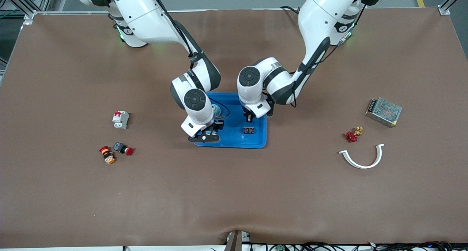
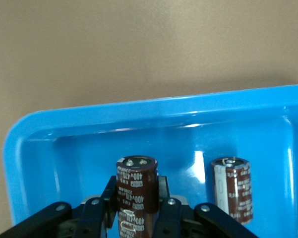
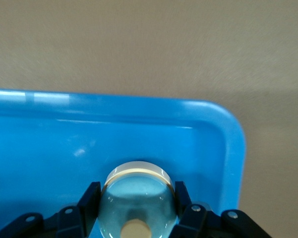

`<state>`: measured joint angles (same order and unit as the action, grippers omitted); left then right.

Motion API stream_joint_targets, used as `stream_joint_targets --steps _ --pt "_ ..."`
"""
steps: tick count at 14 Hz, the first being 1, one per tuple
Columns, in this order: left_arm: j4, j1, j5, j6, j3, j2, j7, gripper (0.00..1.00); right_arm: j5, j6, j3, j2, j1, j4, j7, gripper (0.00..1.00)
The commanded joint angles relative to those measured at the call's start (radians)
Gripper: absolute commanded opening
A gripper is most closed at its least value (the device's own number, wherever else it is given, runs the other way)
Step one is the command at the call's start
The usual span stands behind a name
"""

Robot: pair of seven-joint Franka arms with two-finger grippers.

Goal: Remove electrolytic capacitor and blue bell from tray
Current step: 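Carry the bell toward the breaker while the left gripper lifts the capacitor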

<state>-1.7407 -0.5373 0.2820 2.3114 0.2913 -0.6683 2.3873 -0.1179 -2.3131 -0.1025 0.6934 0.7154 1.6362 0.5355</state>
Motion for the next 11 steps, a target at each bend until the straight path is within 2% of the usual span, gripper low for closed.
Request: stream_joint_targets --steps 1,4,6,9,11 --pt "-0.003 0.002 0.011 -0.067 0.008 0.053 -0.016 0.0 -0.025 0.163 0.003 -0.135 -0.074 -0.007 -0.124 0.1" --pt "-0.003 0.02 0.008 -0.096 0.028 0.082 -0.028 0.0 -0.028 0.323 0.004 -0.25 -0.204 -0.025 -0.363 0.1" --pt "-0.002 0.039 -0.013 -0.128 0.046 0.102 -0.077 0.0 -0.026 0.409 0.001 -0.265 -0.296 -0.05 -0.51 0.1" --pt "-0.002 0.06 -0.084 -0.182 0.049 0.171 -0.19 0.0 -0.011 0.429 -0.002 -0.278 -0.427 -0.042 -0.791 0.11" --pt "-0.002 0.097 -0.135 -0.23 0.049 0.219 -0.326 0.0 0.085 0.426 0.0 -0.288 -0.493 -0.041 -0.92 0.12"
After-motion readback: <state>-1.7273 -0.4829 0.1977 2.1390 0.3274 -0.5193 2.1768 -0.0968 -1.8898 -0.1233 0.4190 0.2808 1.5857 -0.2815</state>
